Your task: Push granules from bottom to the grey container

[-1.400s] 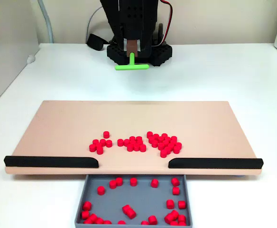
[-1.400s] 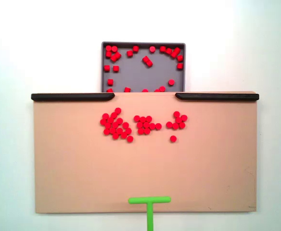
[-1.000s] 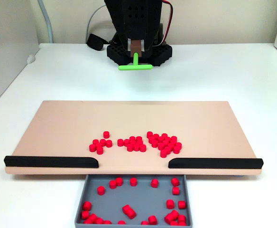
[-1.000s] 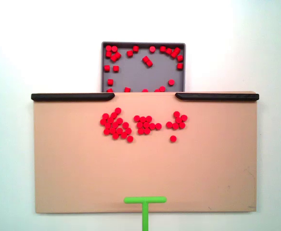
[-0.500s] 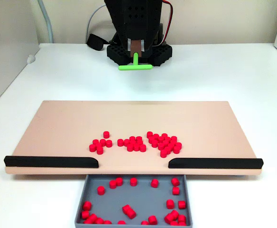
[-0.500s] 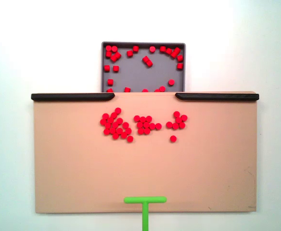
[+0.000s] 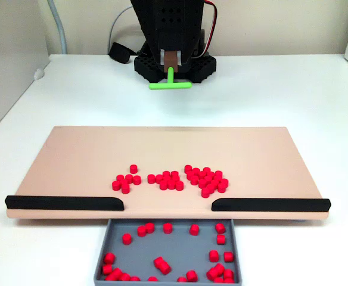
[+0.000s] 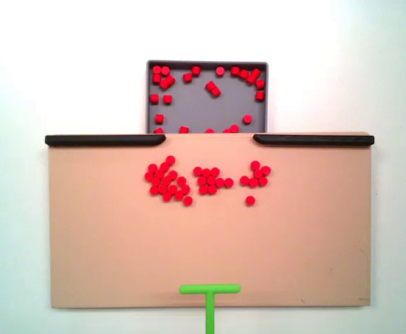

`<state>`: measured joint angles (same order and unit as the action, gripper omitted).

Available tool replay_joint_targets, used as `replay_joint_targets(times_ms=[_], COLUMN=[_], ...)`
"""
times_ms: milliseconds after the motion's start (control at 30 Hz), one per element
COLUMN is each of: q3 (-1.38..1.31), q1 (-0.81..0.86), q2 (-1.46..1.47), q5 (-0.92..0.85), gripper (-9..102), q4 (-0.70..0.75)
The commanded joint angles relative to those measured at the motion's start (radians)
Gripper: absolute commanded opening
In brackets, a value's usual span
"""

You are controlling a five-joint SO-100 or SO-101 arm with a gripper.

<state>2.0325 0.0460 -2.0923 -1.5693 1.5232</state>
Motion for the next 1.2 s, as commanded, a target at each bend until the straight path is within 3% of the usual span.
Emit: replay_joint_targets(times_ms=[0, 1167], q3=[-0.006, -0.006], q1=[-0.002, 0.026], q2=[-0.003, 0.04], q5=[0.009, -0.012], gripper=[0, 0], q4=[-0.005, -0.014])
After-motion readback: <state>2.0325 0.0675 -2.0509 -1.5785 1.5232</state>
